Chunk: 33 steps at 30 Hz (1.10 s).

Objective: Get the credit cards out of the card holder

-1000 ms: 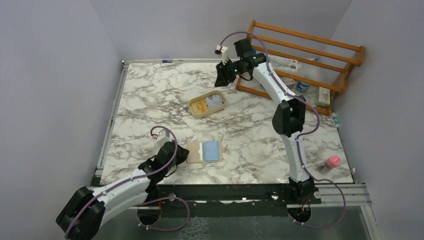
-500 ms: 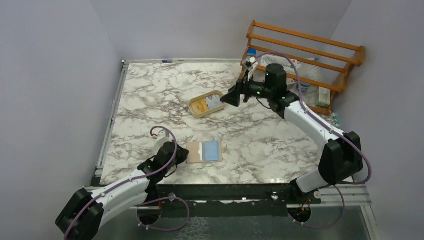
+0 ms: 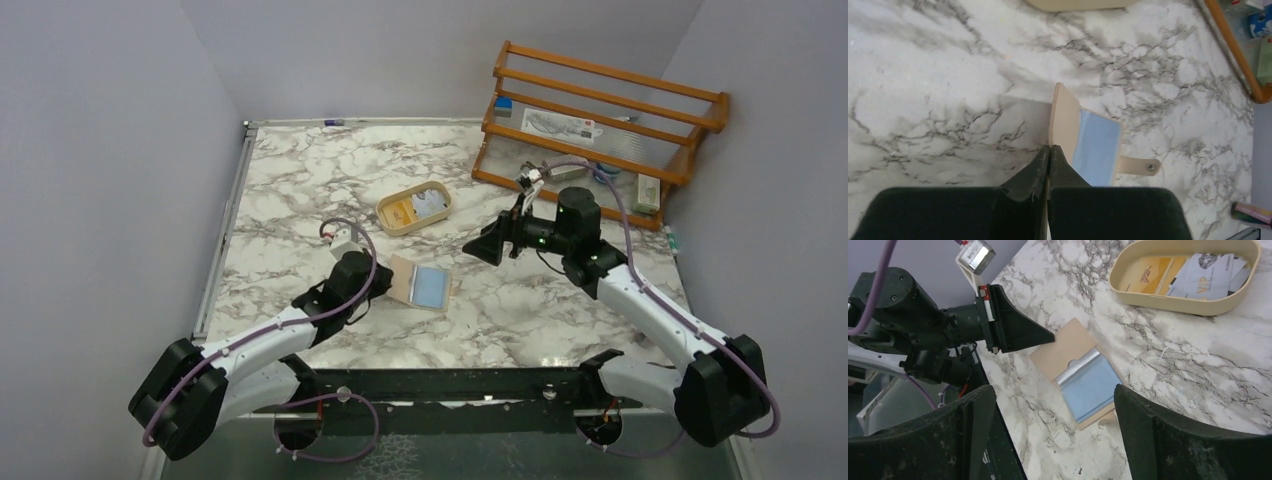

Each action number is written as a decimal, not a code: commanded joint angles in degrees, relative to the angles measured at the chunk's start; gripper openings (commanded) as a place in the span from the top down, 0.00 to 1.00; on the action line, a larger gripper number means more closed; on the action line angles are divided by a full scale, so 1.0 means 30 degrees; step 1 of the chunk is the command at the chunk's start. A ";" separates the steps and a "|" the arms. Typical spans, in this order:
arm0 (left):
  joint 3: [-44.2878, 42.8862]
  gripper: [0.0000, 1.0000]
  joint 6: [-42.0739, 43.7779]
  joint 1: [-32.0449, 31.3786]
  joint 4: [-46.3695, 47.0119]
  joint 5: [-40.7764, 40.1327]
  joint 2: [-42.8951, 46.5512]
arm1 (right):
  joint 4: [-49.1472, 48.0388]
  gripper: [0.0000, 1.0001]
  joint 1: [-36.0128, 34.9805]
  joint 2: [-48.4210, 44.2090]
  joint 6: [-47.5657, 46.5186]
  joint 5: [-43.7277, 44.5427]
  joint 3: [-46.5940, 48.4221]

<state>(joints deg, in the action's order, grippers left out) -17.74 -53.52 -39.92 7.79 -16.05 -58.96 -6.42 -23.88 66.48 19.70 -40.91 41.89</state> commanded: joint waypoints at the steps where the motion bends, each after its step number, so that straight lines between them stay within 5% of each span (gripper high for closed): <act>1: -0.3045 1.00 0.2645 0.0036 -0.1613 -0.0946 -0.0299 | 0.0322 0.06 0.0079 -0.1544 0.0399 0.2034 -0.0697; 12: -0.7087 0.97 0.3927 0.0006 -0.1658 -0.0598 -0.5395 | 0.1950 0.04 0.0078 -0.2366 0.0176 0.3276 -0.1147; 19: -0.7930 0.08 0.5105 0.0100 -0.2790 -0.2019 -0.4634 | 0.2913 0.00 0.0079 -0.3518 0.0523 0.4000 -0.1082; 20: -0.8211 0.02 0.5429 0.0234 -0.3372 -0.2154 -0.4378 | 0.3174 0.00 0.0064 -0.3599 0.0614 0.4308 -0.0916; 28: -0.9795 0.01 0.8882 0.2959 -0.5670 0.0038 -0.1009 | 0.4359 0.00 0.0079 -0.3849 0.1107 0.5951 -0.0108; 33: -0.8930 0.01 0.9568 0.7771 -0.5641 0.4567 0.1334 | 0.3921 0.00 0.0075 -0.4228 0.0908 0.7351 -0.0631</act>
<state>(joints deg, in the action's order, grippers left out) -45.82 -29.04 -25.61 -6.79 -13.39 -59.22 5.37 -23.88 55.22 22.50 -23.81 39.75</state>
